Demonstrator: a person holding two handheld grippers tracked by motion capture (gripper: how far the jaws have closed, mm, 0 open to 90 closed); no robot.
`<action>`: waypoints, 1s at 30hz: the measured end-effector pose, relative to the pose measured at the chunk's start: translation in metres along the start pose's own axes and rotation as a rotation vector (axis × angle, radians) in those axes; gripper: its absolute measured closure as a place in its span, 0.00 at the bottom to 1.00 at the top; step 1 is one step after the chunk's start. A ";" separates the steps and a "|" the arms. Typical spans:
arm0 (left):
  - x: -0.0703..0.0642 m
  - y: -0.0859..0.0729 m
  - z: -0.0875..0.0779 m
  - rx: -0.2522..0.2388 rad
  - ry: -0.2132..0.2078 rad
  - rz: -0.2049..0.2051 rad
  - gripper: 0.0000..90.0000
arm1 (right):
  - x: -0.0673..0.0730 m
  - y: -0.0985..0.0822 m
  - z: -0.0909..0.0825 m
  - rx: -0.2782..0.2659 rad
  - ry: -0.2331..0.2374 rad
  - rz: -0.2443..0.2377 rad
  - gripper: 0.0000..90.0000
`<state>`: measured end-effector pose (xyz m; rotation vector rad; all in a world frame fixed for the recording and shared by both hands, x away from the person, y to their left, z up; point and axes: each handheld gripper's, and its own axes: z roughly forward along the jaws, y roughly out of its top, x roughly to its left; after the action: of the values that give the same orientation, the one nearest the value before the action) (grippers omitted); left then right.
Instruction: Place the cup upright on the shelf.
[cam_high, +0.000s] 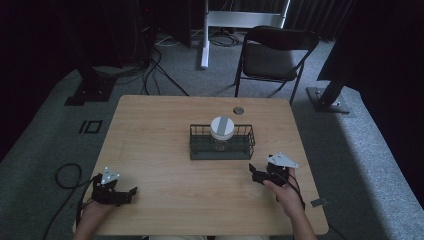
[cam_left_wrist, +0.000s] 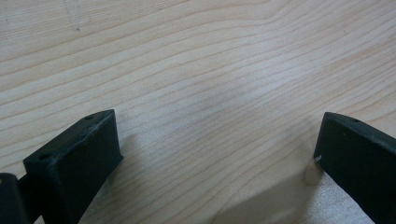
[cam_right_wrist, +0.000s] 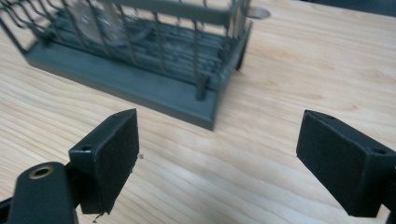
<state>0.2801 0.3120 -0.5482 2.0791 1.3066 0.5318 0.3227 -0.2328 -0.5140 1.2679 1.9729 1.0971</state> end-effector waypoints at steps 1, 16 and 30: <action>0.000 0.000 0.000 0.000 0.000 0.000 0.01 | -0.001 -0.002 0.000 0.006 -0.005 0.003 0.14; 0.000 0.000 0.000 0.000 0.000 0.000 0.01 | -0.017 -0.027 0.007 0.070 -0.091 0.032 0.14; 0.000 0.000 0.000 0.001 0.000 0.001 0.01 | -0.032 -0.036 0.008 0.139 -0.177 0.096 0.14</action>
<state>0.2801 0.3121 -0.5481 2.0812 1.3059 0.5316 0.3251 -0.2671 -0.5484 1.4922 1.8981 0.8705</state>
